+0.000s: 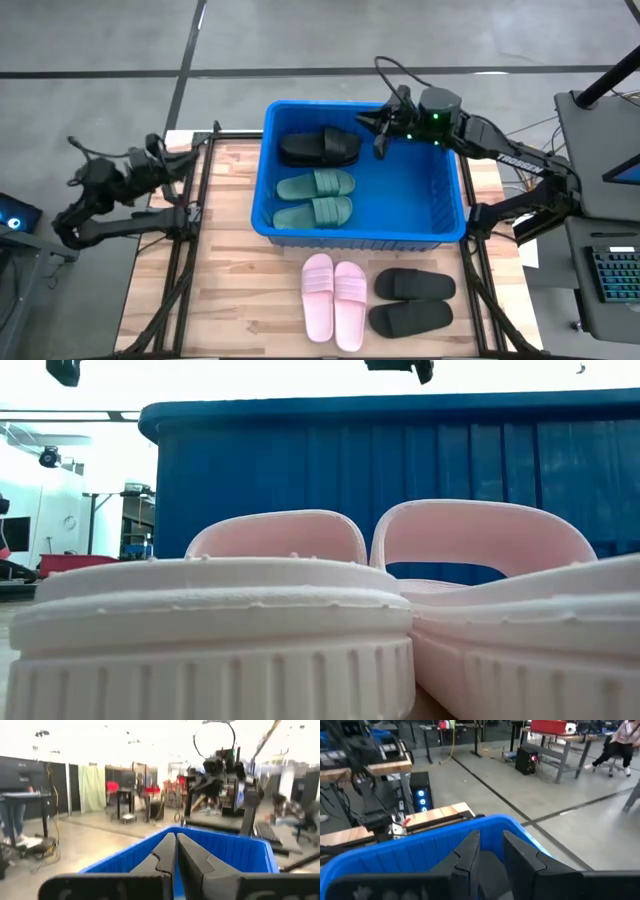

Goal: Pick and place slides into bin
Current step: Put the pink slipper into the blue bin

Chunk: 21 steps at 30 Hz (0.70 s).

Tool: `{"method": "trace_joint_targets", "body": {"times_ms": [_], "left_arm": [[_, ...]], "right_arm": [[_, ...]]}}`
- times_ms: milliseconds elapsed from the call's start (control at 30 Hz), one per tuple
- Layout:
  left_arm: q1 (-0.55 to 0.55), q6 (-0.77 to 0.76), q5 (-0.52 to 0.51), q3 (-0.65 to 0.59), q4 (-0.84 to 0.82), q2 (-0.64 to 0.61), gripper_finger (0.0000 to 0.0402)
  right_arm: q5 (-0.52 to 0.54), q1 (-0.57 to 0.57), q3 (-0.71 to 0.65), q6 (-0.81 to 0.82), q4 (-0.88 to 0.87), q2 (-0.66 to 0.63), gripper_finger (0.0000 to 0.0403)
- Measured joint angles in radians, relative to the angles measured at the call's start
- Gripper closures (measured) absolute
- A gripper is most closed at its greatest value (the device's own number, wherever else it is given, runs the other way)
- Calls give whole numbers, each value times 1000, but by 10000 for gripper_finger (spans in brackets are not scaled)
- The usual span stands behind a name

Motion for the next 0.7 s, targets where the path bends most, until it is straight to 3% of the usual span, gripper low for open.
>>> {"method": "trace_joint_targets", "body": {"times_ms": [200,367,567,700], "left_arm": [[0,-2,10,-164,9,-164,400],[0,-33,13,-235,19,-159,400],[0,-26,-18,-275,14,-129,400],[0,-47,-31,-292,23,-169,400]], "right_arm": [[1,27,-3,72,10,-2,330],[-32,62,2,117,7,-22,330],[-208,87,2,191,-2,-26,330],[-215,125,2,231,-1,-25,324]]}}
